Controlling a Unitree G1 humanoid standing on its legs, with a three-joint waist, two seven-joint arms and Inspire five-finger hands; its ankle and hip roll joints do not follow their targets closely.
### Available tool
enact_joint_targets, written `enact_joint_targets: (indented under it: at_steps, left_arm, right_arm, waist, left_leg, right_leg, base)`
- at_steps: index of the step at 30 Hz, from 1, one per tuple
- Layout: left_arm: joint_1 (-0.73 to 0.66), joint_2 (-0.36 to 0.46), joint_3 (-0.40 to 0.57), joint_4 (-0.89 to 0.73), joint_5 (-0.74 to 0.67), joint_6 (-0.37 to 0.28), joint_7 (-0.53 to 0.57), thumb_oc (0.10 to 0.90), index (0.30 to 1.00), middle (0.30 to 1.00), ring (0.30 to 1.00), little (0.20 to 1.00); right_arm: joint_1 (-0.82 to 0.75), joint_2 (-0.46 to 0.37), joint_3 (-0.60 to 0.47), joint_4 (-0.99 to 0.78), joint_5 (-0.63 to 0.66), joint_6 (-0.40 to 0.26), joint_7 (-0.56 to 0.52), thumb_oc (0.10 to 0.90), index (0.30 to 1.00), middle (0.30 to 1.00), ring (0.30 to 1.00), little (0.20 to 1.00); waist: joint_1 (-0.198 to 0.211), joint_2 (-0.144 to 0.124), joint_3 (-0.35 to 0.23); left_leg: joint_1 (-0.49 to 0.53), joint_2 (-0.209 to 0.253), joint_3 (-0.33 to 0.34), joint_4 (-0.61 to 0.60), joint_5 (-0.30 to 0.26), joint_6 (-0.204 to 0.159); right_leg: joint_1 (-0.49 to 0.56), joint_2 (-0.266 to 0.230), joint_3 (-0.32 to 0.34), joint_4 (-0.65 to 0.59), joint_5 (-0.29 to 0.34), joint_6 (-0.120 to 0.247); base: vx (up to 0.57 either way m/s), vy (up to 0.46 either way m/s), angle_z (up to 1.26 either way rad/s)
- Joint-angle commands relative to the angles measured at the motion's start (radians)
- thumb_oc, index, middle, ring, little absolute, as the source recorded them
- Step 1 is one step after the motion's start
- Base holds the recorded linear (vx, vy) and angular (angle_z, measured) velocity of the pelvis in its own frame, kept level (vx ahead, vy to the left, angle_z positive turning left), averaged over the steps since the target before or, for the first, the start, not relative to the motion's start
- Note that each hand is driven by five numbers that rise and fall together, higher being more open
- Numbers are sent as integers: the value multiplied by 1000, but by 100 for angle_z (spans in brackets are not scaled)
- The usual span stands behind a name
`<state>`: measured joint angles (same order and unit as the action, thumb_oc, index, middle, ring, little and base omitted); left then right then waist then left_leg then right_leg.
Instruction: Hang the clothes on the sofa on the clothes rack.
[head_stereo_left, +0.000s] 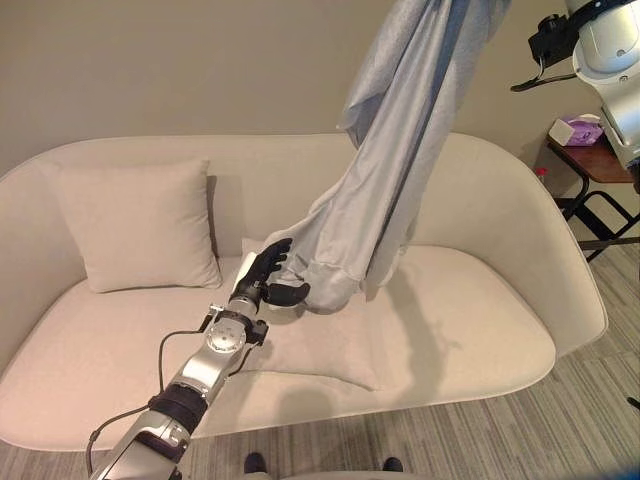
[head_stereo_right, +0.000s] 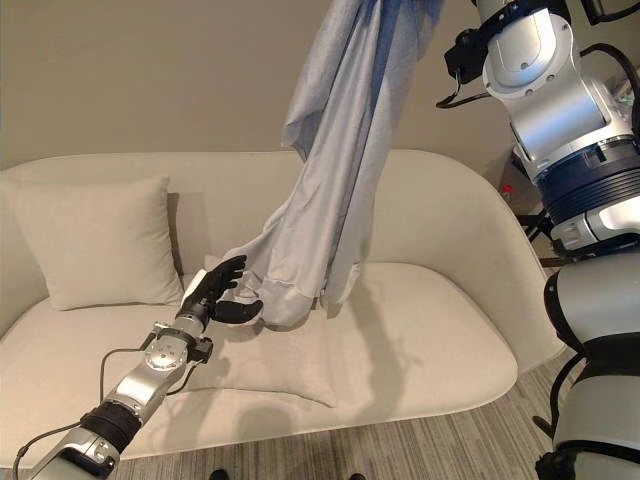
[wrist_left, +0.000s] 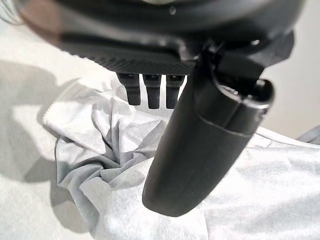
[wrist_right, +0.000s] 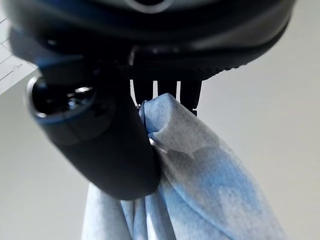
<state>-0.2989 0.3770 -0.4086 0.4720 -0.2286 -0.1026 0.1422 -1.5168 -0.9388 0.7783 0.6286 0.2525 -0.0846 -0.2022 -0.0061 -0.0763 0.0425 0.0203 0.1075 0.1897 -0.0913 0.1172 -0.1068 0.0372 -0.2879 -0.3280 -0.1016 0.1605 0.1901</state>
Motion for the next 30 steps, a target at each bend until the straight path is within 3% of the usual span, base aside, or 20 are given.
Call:
enact_joint_targets:
  at_steps: [1, 10, 11, 13, 14, 23, 30]
  left_arm:
    - [-91, 25, -22, -32, -1, -84, 9, 800, 900, 900, 900, 900]
    - [-145, -39, -118, 34, -13, -69, -13, 800, 900, 900, 900, 900]
    - [-150, -46, -125, 39, -18, -69, -14, 778, 867, 867, 867, 867]
    - [-152, -55, -132, 44, -23, -64, -17, 541, 512, 512, 512, 512]
    - [-167, -71, -153, 76, 3, -54, -16, 400, 300, 300, 300, 300]
    - [-180, -21, -78, 79, 105, -38, 55, 400, 300, 300, 300, 300]
    - [-169, 153, 114, -90, 107, -57, 100, 400, 300, 300, 300, 300]
  right_arm:
    - [-302, -26, 36, 42, 45, -73, -86, 400, 300, 300, 300, 300]
    - [-341, 35, 70, 49, 42, -67, -98, 400, 300, 300, 300, 300]
    - [-346, 38, 74, 50, 42, -67, -99, 400, 300, 300, 300, 300]
    - [-347, 39, 73, 45, 42, -66, -100, 400, 300, 300, 300, 300]
    - [-347, 37, 71, 29, 43, -65, -104, 400, 300, 300, 300, 300]
    - [-340, -62, 90, -6, 31, -59, -109, 400, 300, 300, 300, 300]
    - [-299, -158, 65, 5, 42, -48, -74, 400, 300, 300, 300, 300]
  waist:
    - [25, -51, -71]
    - [3, -51, -69]
    - [1, -50, -67]
    - [0, -50, -66]
    - [-7, -51, -63]
    - [-10, -39, -68]
    - [24, -26, -81]
  left_leg:
    - [68, -3, -5, 4, -152, -20]
    - [69, 0, 5, 4, -155, -18]
    - [68, 0, 4, 4, -154, -18]
    - [66, 1, 4, 4, -153, -19]
    - [66, 1, 3, 4, -152, -20]
    - [70, 16, 13, 4, -147, -26]
    - [63, 11, -8, 4, -141, -29]
  right_leg:
    - [80, 12, -35, 14, -68, 32]
    - [69, 16, -15, 14, -68, 29]
    - [69, 17, -13, 14, -69, 29]
    - [68, 18, -13, 14, -69, 28]
    - [68, 19, -9, 14, -70, 26]
    - [62, 35, 1, 14, -84, 21]
    - [81, 29, -30, 14, -85, 24]
  base:
    - [0, -24, -4]
    - [-2, -15, -8]
    - [0, 0, 0]
    - [2, -17, 0]
    - [0, 0, 0]
    - [-18, -30, -4]
    - [-9, 13, 6]
